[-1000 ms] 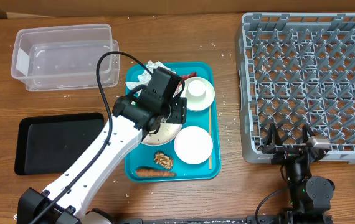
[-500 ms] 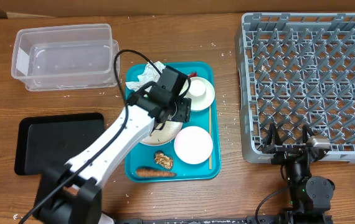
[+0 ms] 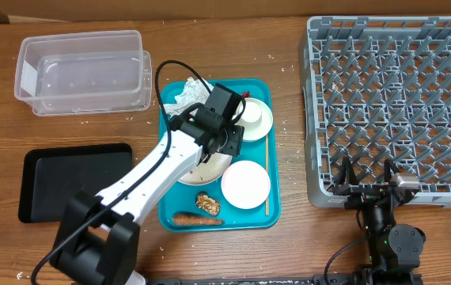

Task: Sort waste into correct bins and load items into the dishwasher
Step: 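Lower the left gripper toward the brown food scrap beside the plate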

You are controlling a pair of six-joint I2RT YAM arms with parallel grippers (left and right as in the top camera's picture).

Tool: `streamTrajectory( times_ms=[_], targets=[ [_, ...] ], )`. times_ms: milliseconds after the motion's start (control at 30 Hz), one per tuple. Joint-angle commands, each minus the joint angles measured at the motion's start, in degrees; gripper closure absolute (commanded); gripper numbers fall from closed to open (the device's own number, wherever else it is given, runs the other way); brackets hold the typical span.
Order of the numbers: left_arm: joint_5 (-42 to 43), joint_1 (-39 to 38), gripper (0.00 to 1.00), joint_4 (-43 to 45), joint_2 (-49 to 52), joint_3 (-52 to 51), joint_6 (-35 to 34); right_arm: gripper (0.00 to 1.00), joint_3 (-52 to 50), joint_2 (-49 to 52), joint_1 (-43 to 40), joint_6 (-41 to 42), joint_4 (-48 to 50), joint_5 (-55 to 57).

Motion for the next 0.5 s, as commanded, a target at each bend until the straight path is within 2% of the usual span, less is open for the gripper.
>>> streamTrajectory(
  times_ms=[0,467],
  targets=[
    [-1.0,-1.0,0.35,0.8,2.3,1.3,1.4,0.0,-0.6,-0.6,-0.1,-0.3,0.4,-0.1],
    [-1.5,-2.1,0.31,3.7,6.5,1.3,2.8,0.0,-0.6,-0.6,-0.1,-0.3,0.4,-0.1]
  ],
)
